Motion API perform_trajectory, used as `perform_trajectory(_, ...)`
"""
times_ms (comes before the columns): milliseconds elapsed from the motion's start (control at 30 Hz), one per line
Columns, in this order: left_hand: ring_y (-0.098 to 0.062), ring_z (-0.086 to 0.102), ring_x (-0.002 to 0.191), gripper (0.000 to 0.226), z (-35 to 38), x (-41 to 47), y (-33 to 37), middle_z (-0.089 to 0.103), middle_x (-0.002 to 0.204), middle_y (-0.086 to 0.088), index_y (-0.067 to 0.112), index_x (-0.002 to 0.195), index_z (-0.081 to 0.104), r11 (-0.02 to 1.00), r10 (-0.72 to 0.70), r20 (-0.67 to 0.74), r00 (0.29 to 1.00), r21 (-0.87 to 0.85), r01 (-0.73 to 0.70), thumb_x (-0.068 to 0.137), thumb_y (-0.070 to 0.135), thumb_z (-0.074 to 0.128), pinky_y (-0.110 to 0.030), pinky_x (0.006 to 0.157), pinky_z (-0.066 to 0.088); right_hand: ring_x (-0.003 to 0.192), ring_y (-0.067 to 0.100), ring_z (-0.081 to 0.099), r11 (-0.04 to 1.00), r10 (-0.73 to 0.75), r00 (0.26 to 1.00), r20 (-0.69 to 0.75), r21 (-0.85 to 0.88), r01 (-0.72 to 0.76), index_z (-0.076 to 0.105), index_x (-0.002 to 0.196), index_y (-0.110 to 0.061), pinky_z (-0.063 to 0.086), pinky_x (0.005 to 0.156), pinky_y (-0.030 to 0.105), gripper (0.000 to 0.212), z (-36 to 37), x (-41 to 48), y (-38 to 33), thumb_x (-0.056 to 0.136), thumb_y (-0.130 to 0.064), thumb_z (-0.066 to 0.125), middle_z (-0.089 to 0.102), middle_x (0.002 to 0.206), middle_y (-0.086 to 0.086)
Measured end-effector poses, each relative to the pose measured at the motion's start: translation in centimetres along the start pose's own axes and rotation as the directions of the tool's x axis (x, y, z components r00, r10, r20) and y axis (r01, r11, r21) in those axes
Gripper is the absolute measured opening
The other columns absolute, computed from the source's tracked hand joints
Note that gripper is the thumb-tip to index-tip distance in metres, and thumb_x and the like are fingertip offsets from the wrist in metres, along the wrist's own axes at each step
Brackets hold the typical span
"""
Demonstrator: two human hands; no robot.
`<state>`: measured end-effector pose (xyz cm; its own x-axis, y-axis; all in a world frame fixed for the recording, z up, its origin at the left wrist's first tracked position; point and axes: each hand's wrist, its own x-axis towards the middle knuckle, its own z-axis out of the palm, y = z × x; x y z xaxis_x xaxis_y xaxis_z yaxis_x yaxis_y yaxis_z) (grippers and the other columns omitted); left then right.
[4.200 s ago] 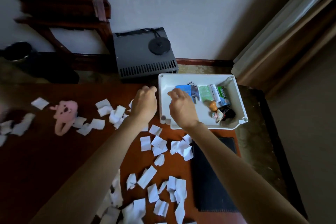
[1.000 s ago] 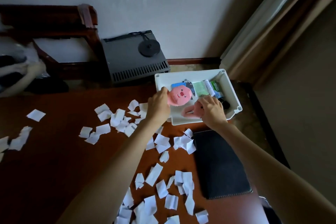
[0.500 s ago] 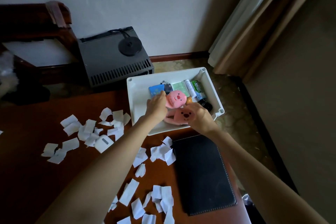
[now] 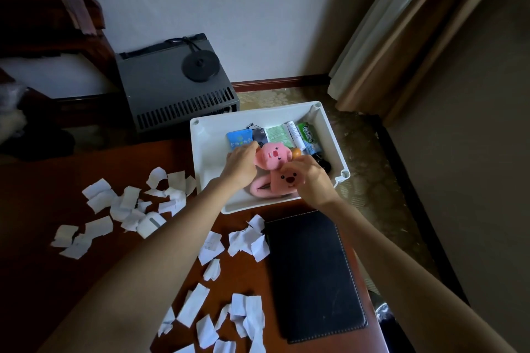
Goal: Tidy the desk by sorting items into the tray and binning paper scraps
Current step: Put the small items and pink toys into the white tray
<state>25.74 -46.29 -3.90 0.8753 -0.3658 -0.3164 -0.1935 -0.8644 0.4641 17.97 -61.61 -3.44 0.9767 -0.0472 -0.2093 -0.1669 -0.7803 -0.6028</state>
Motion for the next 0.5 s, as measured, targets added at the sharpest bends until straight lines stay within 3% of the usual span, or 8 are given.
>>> perform_trajectory(200,-0.032,0.043,0.12,0.035,0.5,-0.6,0.1,0.049,0.122,-0.02,-0.004,0.117,0.053,0.999,-0.007,-0.013,1.0,-0.049,0.007,0.085,-0.012,0.042,-0.032,0.096,0.036,0.116,0.03,0.052,1.0,0.008,1.0,-0.004,0.012,-0.008,0.066,0.114,-0.015,0.046,0.094,0.034,0.057,-0.3,-0.4,-0.4,0.074,0.018,0.042,0.049,0.13,0.013)
perform_trajectory(367,-0.027,0.031,0.136,0.059,-0.4,-2.1,0.8,0.034,0.144,-0.015,0.001,0.143,0.029,0.995,0.008,0.002,1.0,-0.103,-0.008,0.087,-0.011,0.043,-0.024,0.105,0.025,0.118,0.031,0.053,1.0,-0.007,1.0,-0.024,0.001,0.007,0.064,0.116,-0.011,0.048,0.094,0.039,0.058,-0.5,-1.3,-1.3,0.073,0.019,0.039,0.049,0.134,0.011)
perform_trajectory(500,-0.024,0.02,0.144,0.069,-1.6,-3.5,1.5,0.025,0.153,-0.011,0.007,0.147,0.022,0.989,-0.001,-0.041,0.999,-0.148,-0.005,0.085,-0.019,0.036,-0.031,0.116,0.02,0.124,0.032,0.047,0.996,-0.007,1.0,-0.013,-0.086,0.006,0.06,0.122,-0.011,0.046,0.089,0.033,0.063,-1.1,-2.5,-2.6,0.071,0.021,0.04,0.041,0.142,0.012)
